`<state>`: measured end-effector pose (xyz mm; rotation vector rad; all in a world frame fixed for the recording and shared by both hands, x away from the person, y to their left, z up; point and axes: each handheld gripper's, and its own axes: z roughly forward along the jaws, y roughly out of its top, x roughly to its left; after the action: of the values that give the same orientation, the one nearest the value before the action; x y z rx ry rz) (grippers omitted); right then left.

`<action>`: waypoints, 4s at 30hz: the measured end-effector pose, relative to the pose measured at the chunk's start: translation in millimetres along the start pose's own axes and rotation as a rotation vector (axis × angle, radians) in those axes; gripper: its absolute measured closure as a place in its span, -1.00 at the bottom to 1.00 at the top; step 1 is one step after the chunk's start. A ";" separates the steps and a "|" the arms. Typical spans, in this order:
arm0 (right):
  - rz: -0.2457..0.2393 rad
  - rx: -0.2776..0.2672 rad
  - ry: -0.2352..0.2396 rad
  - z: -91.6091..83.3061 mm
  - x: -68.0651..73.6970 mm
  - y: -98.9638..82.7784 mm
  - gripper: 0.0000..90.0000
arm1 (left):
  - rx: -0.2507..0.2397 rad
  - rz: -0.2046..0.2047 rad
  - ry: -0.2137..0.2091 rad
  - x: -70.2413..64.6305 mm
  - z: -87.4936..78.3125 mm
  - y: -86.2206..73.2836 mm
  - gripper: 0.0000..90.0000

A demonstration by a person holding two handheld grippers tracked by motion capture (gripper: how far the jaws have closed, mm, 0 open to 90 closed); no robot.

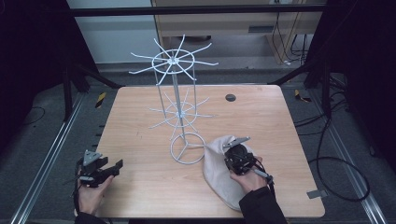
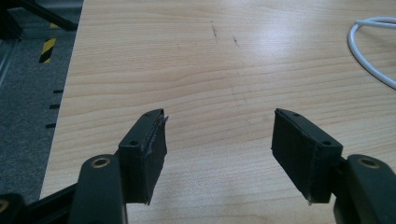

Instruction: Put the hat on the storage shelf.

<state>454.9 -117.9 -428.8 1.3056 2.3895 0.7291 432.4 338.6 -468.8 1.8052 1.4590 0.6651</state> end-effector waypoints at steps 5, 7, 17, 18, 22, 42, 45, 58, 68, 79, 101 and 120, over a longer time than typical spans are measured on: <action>0.016 -0.029 0.005 -8.5 -4.0 -0.8 0.90 | 0.000 0.000 0.001 0.1 0.2 0.1 -0.21; 0.014 -0.051 0.003 -12.7 -6.0 -2.6 0.91 | 0.000 0.000 0.001 0.0 0.1 0.2 -0.21; 0.029 -0.192 0.012 -32.4 -17.4 -14.5 0.91 | -0.005 0.004 0.003 -1.0 -0.4 0.5 -0.20; 0.032 -0.201 0.016 -34.2 -18.5 -15.4 0.91 | -0.006 0.005 0.004 -0.9 -0.6 0.6 -0.20; 0.050 -0.256 0.041 -44.8 -26.4 -17.9 0.91 | -0.010 0.006 0.006 -1.2 -1.7 0.8 -0.20; 0.067 -0.476 0.005 -89.2 -40.8 -24.6 0.91 | -0.021 -0.002 -0.001 -0.3 -2.2 1.3 -0.20; 0.069 -0.501 -0.001 -95.6 -42.4 -26.0 0.91 | -0.020 -0.001 -0.001 -0.4 -2.0 1.3 -0.20; 0.092 -0.606 -0.020 -128.5 -51.5 -31.8 0.91 | -0.020 0.000 0.000 -0.6 -1.8 1.3 -0.20; 0.101 -0.683 -0.022 -145.1 -55.4 -35.2 0.92 | -0.018 0.002 0.003 -0.9 -1.3 1.3 -0.20; 0.093 -0.750 -0.017 -156.0 -54.0 -33.5 0.92 | -0.015 0.007 0.004 -1.0 -0.5 1.8 -0.20; 0.010 -0.903 0.061 -180.7 -27.1 -5.1 0.92 | -0.015 0.005 0.012 -0.6 -0.7 1.2 -0.20; -0.022 -1.045 0.075 -217.9 -9.1 18.0 0.92 | -0.011 0.008 0.010 -1.0 -0.2 1.1 -0.20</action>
<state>362.6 -178.6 -239.9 0.7747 1.5817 1.7001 432.7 337.6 -467.7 1.8026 1.4522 0.6856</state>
